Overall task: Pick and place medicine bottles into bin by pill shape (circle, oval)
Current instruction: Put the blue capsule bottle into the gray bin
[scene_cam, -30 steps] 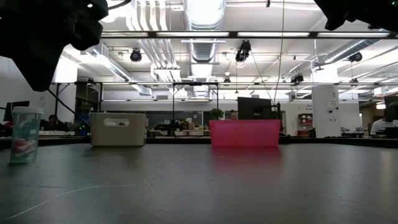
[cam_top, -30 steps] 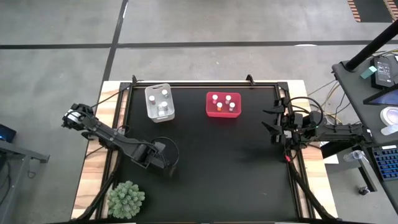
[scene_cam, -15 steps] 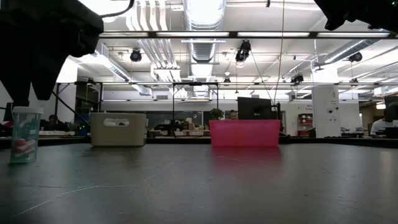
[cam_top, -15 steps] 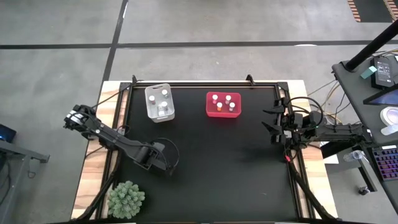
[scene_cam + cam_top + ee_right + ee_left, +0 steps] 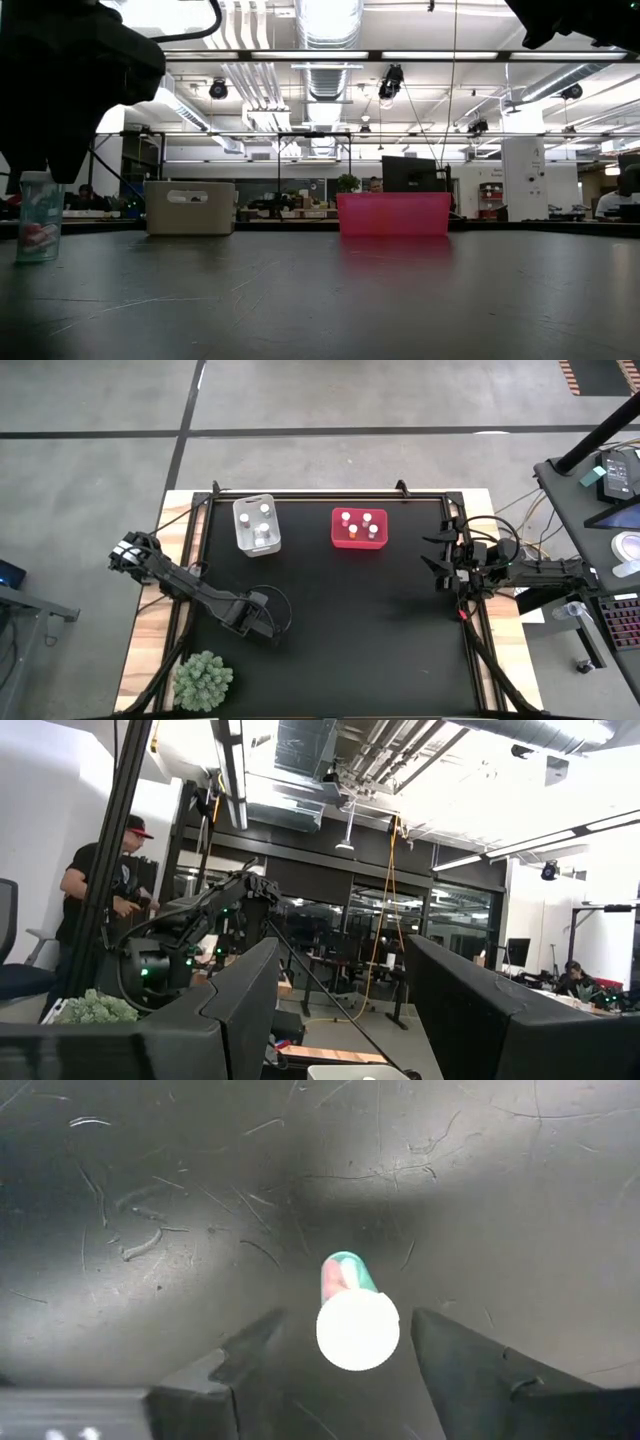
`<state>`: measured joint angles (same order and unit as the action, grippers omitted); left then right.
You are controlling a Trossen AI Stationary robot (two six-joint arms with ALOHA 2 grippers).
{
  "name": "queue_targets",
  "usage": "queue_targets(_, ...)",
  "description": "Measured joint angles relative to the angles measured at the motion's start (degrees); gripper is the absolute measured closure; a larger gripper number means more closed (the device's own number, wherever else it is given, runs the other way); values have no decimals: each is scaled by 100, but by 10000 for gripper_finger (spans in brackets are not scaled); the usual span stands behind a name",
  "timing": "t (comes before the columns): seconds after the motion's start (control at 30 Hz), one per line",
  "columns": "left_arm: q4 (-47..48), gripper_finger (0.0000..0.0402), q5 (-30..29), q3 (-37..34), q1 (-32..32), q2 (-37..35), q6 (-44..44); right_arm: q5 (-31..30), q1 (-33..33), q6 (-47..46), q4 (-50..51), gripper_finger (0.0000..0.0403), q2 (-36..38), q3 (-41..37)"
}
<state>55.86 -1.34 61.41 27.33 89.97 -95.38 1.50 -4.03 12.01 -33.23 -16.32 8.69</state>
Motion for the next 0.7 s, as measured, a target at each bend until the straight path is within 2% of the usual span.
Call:
queue_targets(0.4,-13,296,7,0,0,0,10,-2,2,0,0,193,0,0)
queue_targets(0.7,-11,295,6,0,0,0,10,0,0,1,0,193,0,0)
